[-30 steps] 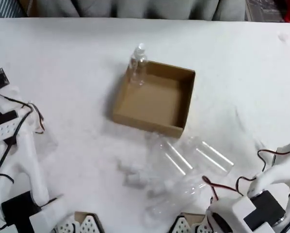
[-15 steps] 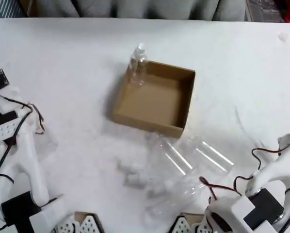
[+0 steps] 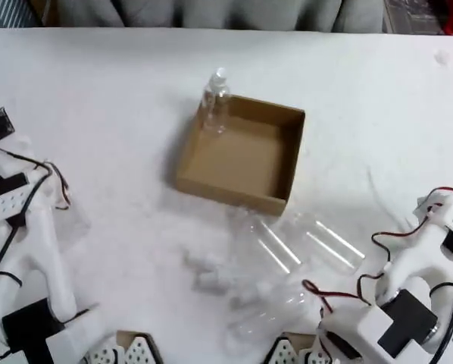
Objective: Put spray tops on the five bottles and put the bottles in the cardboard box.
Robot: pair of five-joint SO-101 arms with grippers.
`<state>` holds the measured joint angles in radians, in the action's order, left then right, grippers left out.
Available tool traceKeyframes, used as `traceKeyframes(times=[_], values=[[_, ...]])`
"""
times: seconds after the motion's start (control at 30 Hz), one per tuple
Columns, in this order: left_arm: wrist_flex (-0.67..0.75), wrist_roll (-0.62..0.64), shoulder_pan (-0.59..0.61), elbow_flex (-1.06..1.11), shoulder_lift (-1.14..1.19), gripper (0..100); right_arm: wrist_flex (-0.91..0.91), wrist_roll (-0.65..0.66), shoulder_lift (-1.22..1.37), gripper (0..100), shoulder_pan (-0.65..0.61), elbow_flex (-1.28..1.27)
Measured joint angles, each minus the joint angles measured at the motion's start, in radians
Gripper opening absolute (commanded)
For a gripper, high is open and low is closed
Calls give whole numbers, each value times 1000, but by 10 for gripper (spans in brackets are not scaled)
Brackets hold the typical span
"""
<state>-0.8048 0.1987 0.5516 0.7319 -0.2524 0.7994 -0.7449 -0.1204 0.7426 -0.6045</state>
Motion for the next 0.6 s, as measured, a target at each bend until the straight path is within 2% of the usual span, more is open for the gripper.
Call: traceKeyframes(times=[0.17, 0.3, 0.47, 0.6], values=[[0, 0, 0, 0, 0, 31, -12, -12, 9, 186, 0, -5], [0, 0, 0, 0, 0, 31, -12, -12, 92, 231, -5, 5], [0, 0, 0, 0, 0, 31, -6, -21, 261, 241, -40, 124], [0, 0, 0, 0, 0, 31, 78, -26, 373, 241, -43, 261]])
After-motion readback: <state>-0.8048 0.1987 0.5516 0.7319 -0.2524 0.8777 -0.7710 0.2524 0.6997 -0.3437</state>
